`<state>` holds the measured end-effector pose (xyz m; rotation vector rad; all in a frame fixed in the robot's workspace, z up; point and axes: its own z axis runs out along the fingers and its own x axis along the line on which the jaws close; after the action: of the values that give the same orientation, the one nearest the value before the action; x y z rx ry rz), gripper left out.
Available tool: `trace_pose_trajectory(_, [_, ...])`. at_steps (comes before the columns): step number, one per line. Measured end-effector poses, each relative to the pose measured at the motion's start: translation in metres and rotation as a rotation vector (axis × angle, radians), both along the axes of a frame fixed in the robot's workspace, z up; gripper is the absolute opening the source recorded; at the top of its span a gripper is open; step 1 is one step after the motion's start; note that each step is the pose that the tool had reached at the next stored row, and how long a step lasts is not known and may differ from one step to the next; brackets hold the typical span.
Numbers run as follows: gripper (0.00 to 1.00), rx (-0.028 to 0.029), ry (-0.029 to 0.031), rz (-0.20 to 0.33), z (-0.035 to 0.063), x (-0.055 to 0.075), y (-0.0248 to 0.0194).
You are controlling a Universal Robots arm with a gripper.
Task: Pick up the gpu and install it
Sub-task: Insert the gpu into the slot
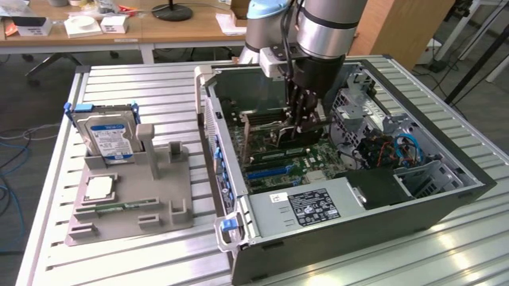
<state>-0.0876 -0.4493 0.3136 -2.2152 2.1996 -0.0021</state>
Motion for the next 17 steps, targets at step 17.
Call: trace_pose_trajectory(17, [0.27,0.0001,-0.0003,0.0,-0.0017,-0.0063,0.0])
